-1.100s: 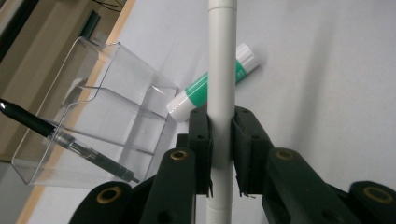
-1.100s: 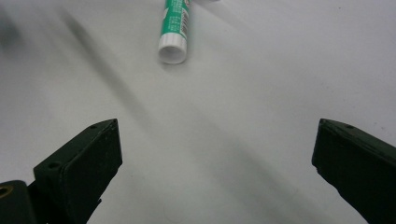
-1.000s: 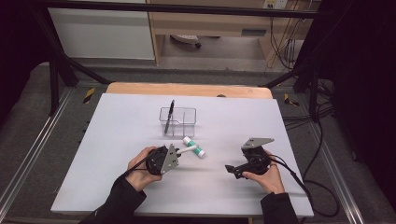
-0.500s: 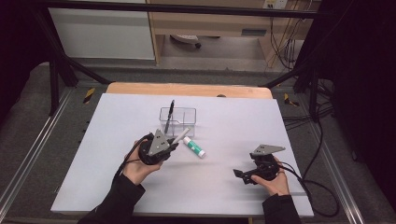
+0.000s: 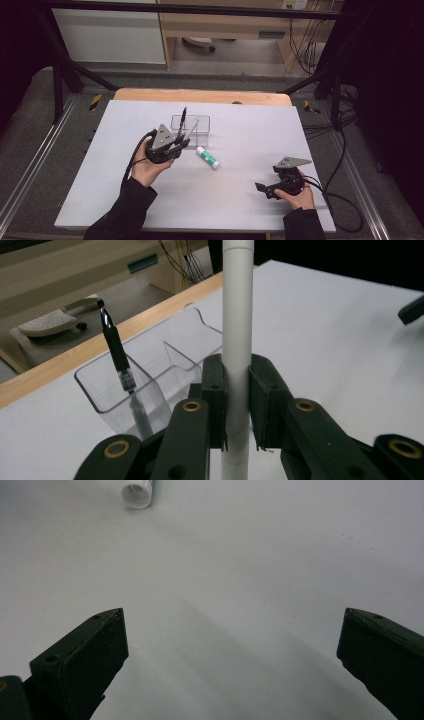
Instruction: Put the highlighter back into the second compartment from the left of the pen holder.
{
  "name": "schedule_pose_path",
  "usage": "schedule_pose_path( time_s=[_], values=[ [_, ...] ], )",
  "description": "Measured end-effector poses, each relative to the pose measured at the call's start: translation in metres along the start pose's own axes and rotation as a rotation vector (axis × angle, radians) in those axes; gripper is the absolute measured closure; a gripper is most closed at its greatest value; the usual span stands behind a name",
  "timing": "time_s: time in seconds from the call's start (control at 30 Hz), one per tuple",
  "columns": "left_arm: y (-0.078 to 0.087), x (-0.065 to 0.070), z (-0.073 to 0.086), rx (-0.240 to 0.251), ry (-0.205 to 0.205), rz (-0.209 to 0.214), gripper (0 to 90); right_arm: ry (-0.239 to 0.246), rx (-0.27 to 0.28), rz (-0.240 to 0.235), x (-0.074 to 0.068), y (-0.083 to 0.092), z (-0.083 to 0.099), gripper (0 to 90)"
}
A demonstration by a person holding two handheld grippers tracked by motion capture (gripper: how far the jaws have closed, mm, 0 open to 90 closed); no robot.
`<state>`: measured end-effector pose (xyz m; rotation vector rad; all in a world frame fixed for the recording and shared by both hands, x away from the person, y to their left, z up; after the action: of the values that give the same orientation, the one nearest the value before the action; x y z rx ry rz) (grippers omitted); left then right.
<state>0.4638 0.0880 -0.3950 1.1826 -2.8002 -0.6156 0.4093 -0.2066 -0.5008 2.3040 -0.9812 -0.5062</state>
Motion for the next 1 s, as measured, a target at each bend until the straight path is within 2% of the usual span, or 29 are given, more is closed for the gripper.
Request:
schedule_pose_path(
  time_s=[0.37, 0.8, 1.0],
  values=[
    [-0.009, -0.01, -0.021, 0.015, 0.018, -0.019, 77.5, -0.003, 0.009, -0.006, 0.0, 0.002, -0.001, 0.7],
    [-0.029, -0.022, -0.037, 0.033, 0.092, -0.026, 77.6, 0.003, 0.006, -0.008, 0.0, 0.001, 0.0, 0.7],
    [-0.039, -0.031, -0.045, 0.035, 0.104, -0.051, 77.6, 0.002, 0.005, -0.01, 0.0, 0.001, 0.0, 0.7]
  ],
)
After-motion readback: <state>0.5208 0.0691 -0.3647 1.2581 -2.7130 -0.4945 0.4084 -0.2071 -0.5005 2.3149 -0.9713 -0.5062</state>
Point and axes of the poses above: each handheld gripper's, and its own axes: y roughly backward along the jaws, z roughly out of its underside, x roughly to its right, the point moved 9 cm from there along -y, roughly forward along the jaws, and after that the axes turned 2 degrees about x, right-handed, at the moved point
